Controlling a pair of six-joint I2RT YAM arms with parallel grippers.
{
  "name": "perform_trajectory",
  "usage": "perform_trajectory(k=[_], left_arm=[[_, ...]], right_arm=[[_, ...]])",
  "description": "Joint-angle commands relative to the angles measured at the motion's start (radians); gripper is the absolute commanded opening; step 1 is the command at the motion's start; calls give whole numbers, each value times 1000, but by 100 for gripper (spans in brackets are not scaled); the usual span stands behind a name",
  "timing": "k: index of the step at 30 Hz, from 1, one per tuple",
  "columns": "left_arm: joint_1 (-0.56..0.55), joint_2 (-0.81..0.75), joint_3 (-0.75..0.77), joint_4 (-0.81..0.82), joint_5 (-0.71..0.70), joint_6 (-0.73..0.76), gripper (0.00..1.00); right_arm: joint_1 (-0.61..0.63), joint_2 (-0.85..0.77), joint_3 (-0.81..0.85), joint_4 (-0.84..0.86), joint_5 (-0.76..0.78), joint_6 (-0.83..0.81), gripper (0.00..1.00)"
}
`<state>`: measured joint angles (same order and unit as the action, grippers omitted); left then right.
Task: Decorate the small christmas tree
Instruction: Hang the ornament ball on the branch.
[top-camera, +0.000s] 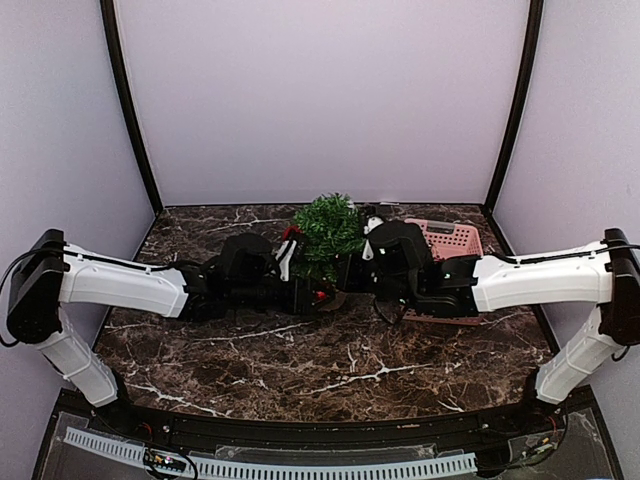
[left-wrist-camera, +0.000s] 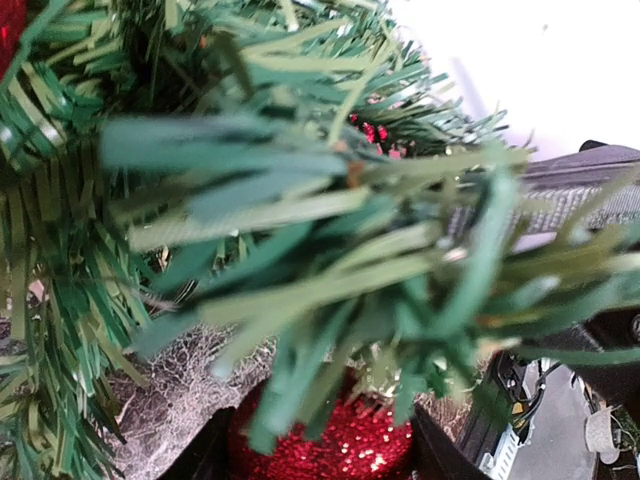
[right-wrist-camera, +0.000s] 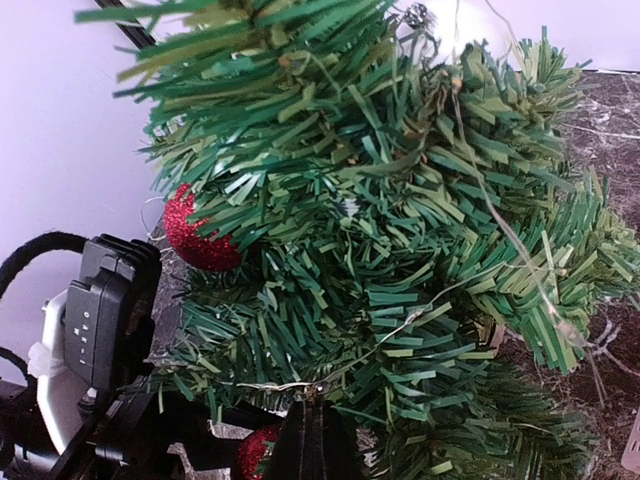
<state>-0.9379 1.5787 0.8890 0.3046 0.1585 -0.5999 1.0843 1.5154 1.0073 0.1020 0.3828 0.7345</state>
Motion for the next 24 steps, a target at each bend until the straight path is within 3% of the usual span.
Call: perform_trajectory(k=[1, 24], left_arm=[[8, 10, 13, 10, 2, -5, 43], [15, 79, 44, 53, -34, 6, 44]], right_arm=[[8, 24, 37, -4, 32, 3, 0], [9, 48, 33, 0, 103, 17, 0]])
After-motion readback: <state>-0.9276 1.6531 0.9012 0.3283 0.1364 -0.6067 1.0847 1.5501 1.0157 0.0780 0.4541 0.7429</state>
